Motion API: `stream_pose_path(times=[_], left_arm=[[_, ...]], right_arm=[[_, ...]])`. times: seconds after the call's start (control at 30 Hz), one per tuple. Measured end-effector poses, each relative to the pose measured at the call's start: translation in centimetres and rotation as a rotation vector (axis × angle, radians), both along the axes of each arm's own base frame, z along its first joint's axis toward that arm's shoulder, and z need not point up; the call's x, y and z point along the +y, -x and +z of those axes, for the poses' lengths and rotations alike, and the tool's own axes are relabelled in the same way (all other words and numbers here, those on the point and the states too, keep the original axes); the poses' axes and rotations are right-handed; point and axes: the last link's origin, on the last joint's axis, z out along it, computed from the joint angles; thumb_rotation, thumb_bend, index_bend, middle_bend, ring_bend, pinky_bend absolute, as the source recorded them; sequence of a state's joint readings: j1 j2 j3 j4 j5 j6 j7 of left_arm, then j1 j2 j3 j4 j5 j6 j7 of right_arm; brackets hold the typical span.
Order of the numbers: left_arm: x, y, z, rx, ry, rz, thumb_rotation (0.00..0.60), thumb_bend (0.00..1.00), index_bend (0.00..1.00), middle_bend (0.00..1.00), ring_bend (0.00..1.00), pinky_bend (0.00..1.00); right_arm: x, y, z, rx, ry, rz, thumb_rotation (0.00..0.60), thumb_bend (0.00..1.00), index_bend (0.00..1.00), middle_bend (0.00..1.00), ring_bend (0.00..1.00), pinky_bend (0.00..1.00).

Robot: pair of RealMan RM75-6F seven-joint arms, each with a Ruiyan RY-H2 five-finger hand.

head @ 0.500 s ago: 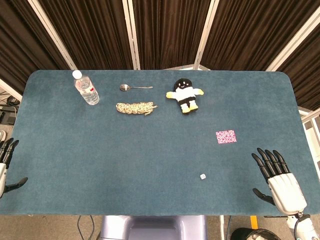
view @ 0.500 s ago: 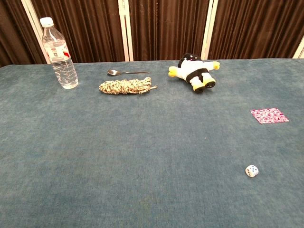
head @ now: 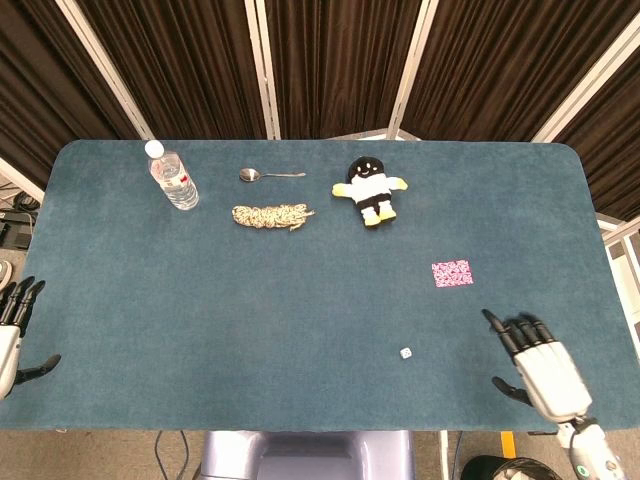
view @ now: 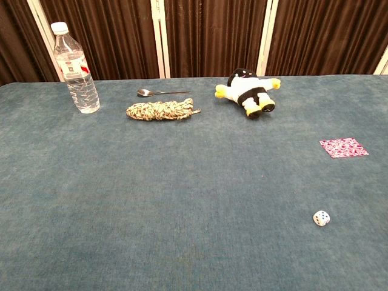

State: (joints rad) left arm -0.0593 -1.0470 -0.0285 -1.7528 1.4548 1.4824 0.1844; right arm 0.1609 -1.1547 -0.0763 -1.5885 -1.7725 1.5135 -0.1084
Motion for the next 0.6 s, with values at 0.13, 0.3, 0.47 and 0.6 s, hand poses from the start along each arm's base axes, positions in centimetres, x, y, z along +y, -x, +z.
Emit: stream_pose_path(times=[0.13,0.3,0.47,0.6], left_arm=[[0.3,0.3,-0.3,0.011,0.006,0.012,0.6,0.0,0.0,0.0,0.0,0.0],[0.6,0.6,-0.5,0.023,0.008,0.031,0.6,0.0,0.0,0.0,0.0,0.0],[0.8,0.7,-0.8,0.032,0.014,0.039,0.6,0.0,0.0,0.0,0.0,0.0],[0.9,0.8,-1.0,0.039,0.02,0.046,0.6,0.0,0.0,0.0,0.0,0.0]], right_arm=[[-0.5,-0.1,-2.6,0.036,-0.134,0.002,0.6,0.58,0.0,0.83,0.83,1.0],[-0.7,-0.3,-6.0,0.102,-0.322,0.004,0.6,0.6,0.0,0.83,0.84,1.0],[-0.7,-0.4,-8.8,0.167,-0.452,0.013,0.6,0.6,0.0,0.83,0.84,1.0],[-0.9,-0.2,-9.9,0.194,-0.49,0.006,0.6,0.6,0.0,0.83,0.84,1.0]])
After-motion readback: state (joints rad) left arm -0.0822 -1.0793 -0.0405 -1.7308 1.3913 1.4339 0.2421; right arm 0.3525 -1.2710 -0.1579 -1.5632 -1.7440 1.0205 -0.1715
